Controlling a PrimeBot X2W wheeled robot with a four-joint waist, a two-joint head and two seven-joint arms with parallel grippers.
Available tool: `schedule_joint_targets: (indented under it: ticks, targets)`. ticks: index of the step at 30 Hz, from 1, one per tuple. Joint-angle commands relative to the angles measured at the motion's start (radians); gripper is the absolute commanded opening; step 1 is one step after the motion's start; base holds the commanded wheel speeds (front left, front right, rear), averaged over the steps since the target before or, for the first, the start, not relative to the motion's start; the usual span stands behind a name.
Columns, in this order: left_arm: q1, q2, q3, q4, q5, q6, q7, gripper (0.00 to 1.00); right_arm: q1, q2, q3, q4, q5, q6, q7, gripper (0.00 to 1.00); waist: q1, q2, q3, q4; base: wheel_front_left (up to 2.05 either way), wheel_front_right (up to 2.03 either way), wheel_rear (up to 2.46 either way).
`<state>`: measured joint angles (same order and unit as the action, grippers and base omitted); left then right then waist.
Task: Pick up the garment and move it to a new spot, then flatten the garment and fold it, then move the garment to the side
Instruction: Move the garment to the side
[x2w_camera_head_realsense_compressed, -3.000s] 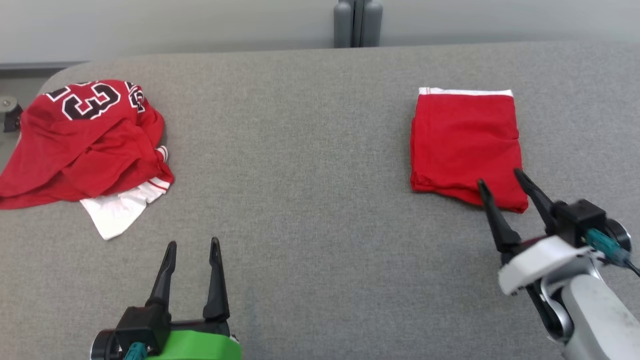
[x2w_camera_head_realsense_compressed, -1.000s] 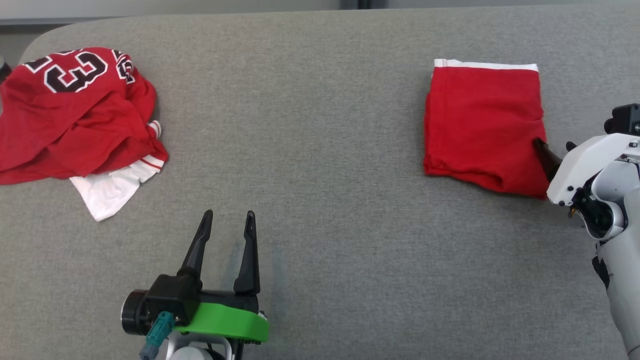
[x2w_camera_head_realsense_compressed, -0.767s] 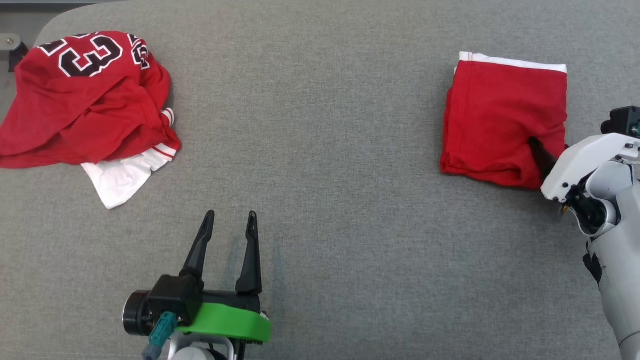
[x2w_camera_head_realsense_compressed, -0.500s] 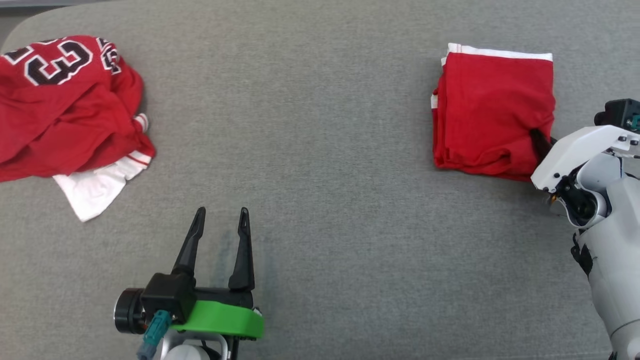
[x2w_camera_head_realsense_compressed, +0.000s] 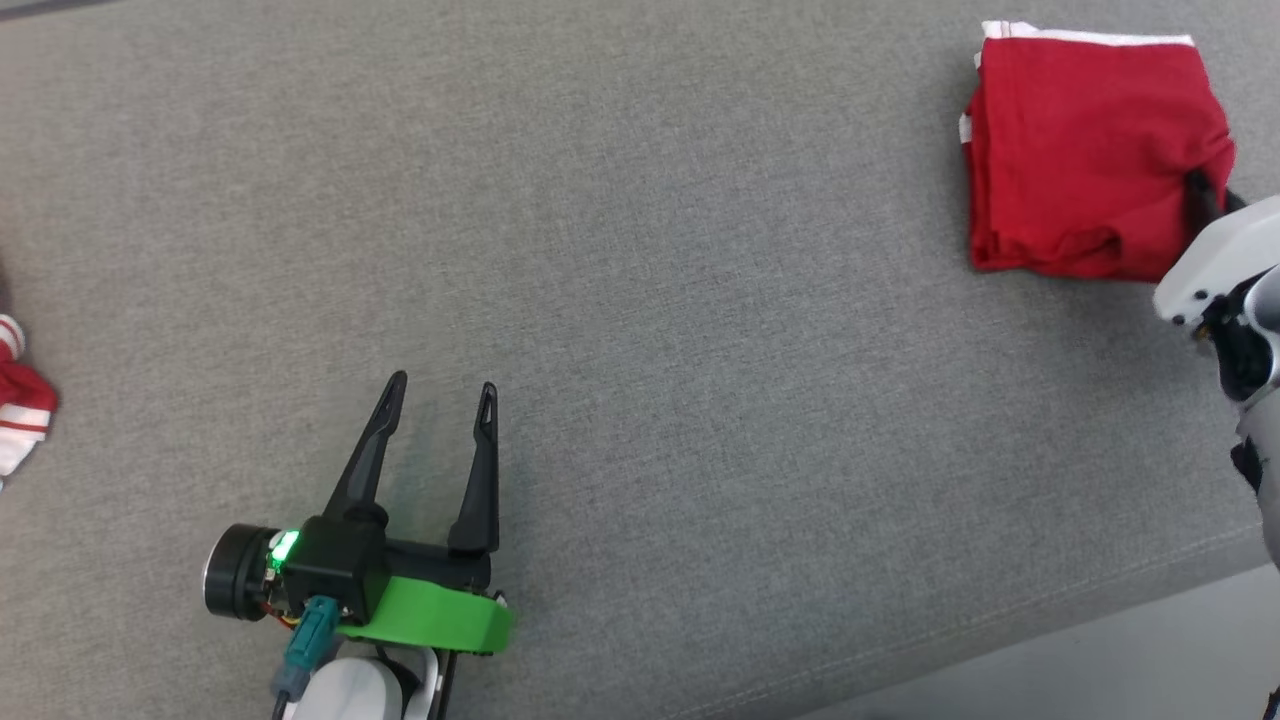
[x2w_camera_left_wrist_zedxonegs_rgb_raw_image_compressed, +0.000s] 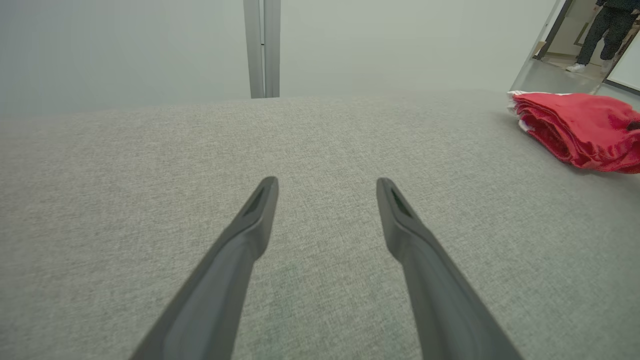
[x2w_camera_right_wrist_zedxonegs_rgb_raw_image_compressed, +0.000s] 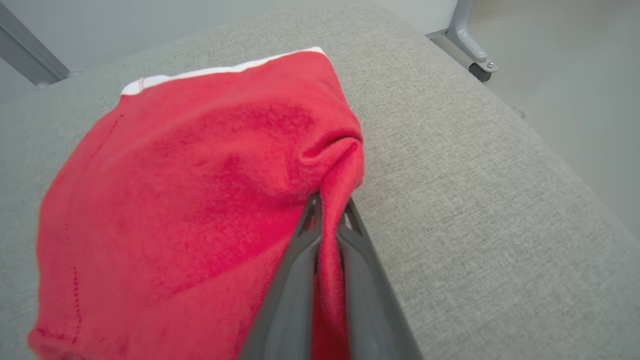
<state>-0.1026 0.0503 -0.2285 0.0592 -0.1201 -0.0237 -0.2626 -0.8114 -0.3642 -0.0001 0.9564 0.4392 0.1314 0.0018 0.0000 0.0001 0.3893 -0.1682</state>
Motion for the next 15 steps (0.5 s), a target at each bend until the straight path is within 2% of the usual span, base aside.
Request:
schedule_joint_targets:
  ticks: [1,11,12,13,14,15]
  targets:
    - [-0.020,0.010,0.001,-0.003,0.011,-0.005,-0.003,1.00,-0.052,-0.009,-0.017,0.017,-0.010,-0.001,-0.021,0.00,0.0000,-0.0001,0.109,-0.046,0.00,0.00,0.00]
    - [0.047,0.031,0.032,-0.034,0.041,-0.005,-0.003,1.00,-0.244,-0.158,-0.092,0.224,-0.206,-0.001,-0.095,0.00,0.0000,-0.0001,0.165,0.047,0.00,0.00,0.00]
    - [0.051,0.031,0.036,-0.037,0.041,-0.004,-0.003,1.00,-0.257,-0.183,-0.097,0.239,-0.237,-0.001,-0.110,0.29,0.0000,-0.0001,0.165,0.055,0.00,0.00,0.00]
    - [0.054,0.031,0.041,-0.041,0.040,-0.003,-0.003,1.00,-0.271,-0.193,-0.107,0.251,-0.254,-0.002,-0.117,0.80,0.0000,-0.0001,0.166,0.058,0.00,0.00,0.00]
    - [0.052,0.029,0.045,-0.046,0.039,-0.001,-0.003,1.00,-0.285,-0.201,-0.122,0.265,-0.273,-0.002,-0.123,1.00,0.0000,-0.0001,0.167,0.060,0.00,0.00,0.00]
    - [0.051,0.028,0.048,-0.050,0.037,0.000,-0.003,1.00,-0.294,-0.202,-0.131,0.274,-0.291,-0.001,-0.121,1.00,0.0000,-0.0001,0.168,0.061,0.00,0.00,0.00]
